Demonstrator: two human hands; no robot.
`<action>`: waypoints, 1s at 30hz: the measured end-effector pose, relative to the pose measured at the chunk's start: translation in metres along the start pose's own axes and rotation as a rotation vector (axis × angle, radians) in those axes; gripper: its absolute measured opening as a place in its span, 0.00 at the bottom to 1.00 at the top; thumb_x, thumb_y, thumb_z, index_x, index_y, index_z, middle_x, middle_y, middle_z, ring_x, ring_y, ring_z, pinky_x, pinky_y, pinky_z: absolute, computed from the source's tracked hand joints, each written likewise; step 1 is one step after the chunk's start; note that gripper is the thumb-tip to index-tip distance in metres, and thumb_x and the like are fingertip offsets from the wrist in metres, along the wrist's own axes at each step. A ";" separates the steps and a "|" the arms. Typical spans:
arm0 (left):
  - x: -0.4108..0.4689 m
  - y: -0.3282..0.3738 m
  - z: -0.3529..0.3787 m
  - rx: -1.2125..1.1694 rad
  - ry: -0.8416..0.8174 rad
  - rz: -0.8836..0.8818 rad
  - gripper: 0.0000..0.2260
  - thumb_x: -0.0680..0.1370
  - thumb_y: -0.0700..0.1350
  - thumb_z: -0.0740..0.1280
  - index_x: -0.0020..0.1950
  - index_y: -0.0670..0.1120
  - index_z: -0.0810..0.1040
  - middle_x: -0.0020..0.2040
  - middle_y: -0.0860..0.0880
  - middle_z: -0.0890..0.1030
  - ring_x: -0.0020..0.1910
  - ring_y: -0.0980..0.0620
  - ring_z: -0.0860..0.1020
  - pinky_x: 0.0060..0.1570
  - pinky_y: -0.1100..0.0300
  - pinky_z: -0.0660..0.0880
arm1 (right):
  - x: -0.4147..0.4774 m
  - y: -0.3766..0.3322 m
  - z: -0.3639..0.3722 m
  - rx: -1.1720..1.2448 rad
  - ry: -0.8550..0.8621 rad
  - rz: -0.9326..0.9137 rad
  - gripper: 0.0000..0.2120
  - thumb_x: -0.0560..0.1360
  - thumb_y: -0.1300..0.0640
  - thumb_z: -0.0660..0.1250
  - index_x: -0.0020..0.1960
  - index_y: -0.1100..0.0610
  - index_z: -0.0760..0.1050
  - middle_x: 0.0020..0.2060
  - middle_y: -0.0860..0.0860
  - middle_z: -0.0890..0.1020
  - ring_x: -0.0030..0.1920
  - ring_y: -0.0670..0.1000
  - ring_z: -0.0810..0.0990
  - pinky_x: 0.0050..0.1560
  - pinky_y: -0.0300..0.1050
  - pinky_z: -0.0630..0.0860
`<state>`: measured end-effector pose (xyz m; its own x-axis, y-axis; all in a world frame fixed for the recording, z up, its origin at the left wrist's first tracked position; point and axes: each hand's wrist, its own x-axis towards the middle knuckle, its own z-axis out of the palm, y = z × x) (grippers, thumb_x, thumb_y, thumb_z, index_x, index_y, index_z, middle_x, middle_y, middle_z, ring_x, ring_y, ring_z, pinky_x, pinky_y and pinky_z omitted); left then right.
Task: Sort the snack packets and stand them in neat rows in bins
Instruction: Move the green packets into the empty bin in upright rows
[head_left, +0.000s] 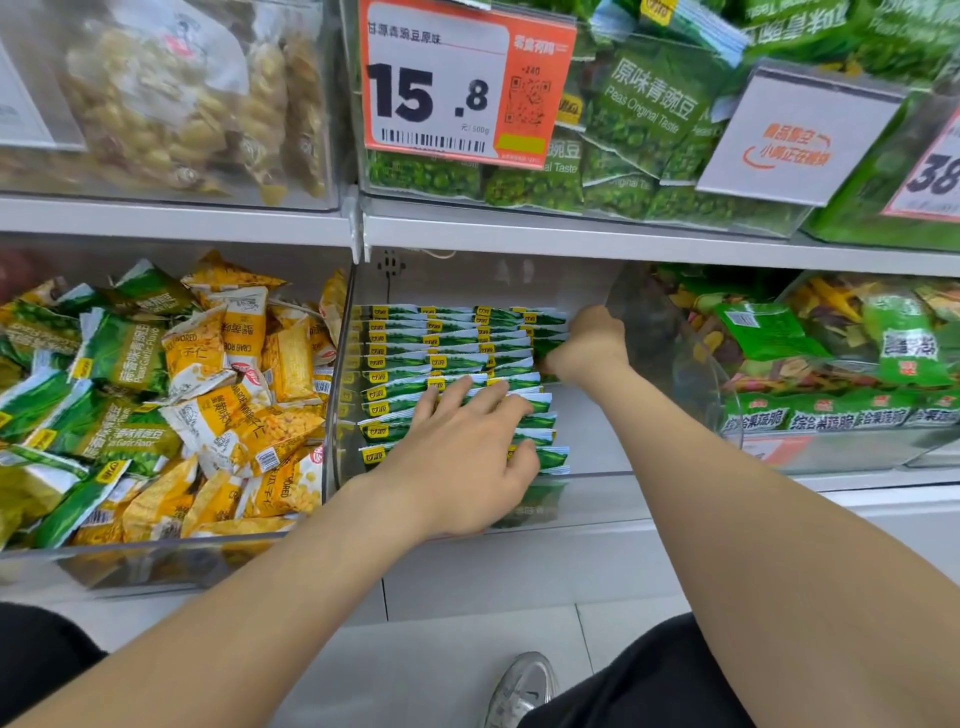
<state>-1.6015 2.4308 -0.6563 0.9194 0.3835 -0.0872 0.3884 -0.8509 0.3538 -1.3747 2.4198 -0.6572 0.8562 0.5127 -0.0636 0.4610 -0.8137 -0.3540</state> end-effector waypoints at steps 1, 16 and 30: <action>0.000 0.000 0.001 0.008 0.006 0.003 0.22 0.86 0.57 0.51 0.81 0.56 0.61 0.85 0.51 0.55 0.84 0.43 0.49 0.81 0.40 0.46 | 0.000 -0.003 0.000 -0.011 0.005 -0.015 0.11 0.74 0.64 0.71 0.55 0.61 0.75 0.54 0.56 0.82 0.56 0.56 0.82 0.48 0.46 0.79; -0.033 0.000 -0.010 0.051 0.415 0.266 0.10 0.83 0.44 0.61 0.61 0.45 0.78 0.58 0.47 0.78 0.61 0.46 0.74 0.64 0.52 0.72 | -0.065 -0.016 -0.019 0.050 -0.082 -0.172 0.19 0.80 0.63 0.61 0.70 0.66 0.69 0.62 0.66 0.77 0.60 0.66 0.79 0.51 0.49 0.75; -0.140 -0.116 -0.119 0.005 0.391 -0.433 0.13 0.73 0.35 0.64 0.48 0.53 0.79 0.45 0.50 0.78 0.52 0.43 0.80 0.46 0.51 0.77 | -0.220 -0.151 -0.014 0.461 -0.104 -0.845 0.12 0.75 0.63 0.67 0.45 0.49 0.85 0.35 0.46 0.86 0.36 0.45 0.82 0.42 0.40 0.79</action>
<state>-1.7827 2.5182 -0.5739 0.5860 0.8002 0.1274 0.7253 -0.5881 0.3578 -1.6294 2.4264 -0.5762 0.2490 0.9190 0.3057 0.7595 0.0105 -0.6504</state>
